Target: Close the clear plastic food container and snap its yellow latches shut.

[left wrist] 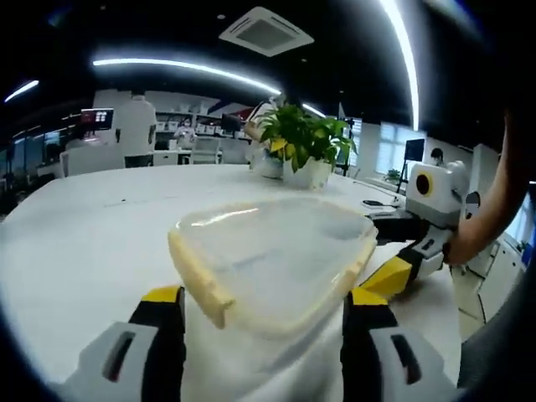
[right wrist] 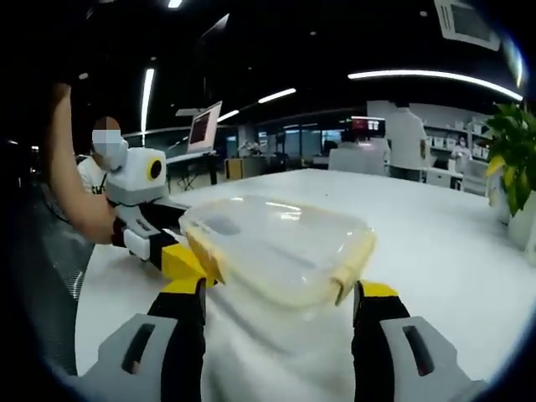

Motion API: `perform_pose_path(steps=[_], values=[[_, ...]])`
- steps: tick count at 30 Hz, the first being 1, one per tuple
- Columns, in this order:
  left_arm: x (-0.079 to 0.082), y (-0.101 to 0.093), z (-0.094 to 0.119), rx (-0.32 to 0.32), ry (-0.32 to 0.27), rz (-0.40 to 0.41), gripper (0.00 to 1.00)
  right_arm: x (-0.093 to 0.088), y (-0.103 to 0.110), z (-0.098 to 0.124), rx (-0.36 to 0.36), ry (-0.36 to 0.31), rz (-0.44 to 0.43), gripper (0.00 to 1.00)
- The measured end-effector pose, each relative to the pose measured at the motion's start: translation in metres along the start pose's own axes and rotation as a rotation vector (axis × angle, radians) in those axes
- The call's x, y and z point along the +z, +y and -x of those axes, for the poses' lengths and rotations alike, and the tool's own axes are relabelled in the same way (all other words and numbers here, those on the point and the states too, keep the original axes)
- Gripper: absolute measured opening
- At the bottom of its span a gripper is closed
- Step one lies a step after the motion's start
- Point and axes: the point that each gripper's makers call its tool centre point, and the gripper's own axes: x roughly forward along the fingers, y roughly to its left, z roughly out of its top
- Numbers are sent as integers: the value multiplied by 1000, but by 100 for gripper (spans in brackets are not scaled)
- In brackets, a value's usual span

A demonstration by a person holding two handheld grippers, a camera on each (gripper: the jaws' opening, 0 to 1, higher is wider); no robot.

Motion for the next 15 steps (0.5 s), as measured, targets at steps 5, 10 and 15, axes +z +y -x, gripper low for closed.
perform_pose_path(steps=[5, 10, 15], values=[[1, 3, 3, 10, -12, 23, 79, -1, 3, -3, 9, 23, 23, 58], [-1, 12, 8, 23, 9, 3, 78, -1, 8, -11, 14, 25, 25, 58], [-2, 26, 17, 38, 19, 0, 76, 3, 15, -25, 22, 22, 22, 58]])
